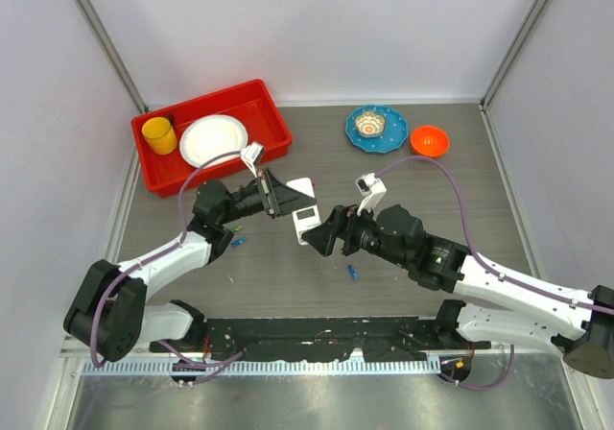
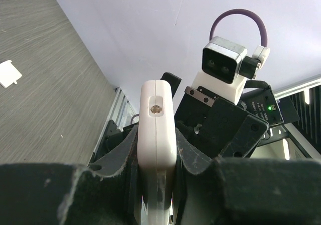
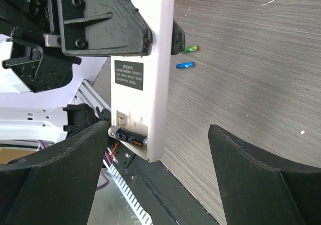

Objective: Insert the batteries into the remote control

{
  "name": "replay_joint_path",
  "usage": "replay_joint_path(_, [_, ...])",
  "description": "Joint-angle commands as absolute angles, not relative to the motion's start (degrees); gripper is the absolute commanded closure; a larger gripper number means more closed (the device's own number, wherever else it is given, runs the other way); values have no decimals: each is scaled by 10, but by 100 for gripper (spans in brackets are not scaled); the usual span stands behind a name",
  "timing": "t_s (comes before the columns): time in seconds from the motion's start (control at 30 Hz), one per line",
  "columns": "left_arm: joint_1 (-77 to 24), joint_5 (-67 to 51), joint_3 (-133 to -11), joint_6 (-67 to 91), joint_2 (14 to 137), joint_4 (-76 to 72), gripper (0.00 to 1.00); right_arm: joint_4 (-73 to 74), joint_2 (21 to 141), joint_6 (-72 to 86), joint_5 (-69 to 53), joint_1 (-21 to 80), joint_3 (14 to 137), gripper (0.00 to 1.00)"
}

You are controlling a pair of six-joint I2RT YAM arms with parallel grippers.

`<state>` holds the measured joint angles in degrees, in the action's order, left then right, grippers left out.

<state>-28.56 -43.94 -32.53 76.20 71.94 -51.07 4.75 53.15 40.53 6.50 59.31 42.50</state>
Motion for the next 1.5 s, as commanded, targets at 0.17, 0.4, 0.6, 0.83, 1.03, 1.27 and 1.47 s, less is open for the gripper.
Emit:
replay_joint_path(0.17, [-286,-433,-326,766,715,-558,100,-17,528,418,38,583,429,14])
replay_joint_path(0.4, [-286,-432,-329,768,713,-558,100,-19,548,418,11,581,429,19])
replay_joint_path(0.6, [-287,-411,-327,767,708,-555,100,-57,544,440,12,579,406,20])
replay_joint_path(0.83, [-286,-358,-309,769,707,-540,100,-134,508,483,61,579,358,17])
replay_joint_path(1.03, [-286,-305,-291,767,694,-508,100,-176,504,501,86,577,336,18])
replay_joint_path(1.27, [-286,-242,-262,782,667,-503,100,-193,527,520,91,570,326,21])
replay_joint_path(1.47, [-286,-216,-252,775,640,-490,100,-224,548,542,70,557,319,23])
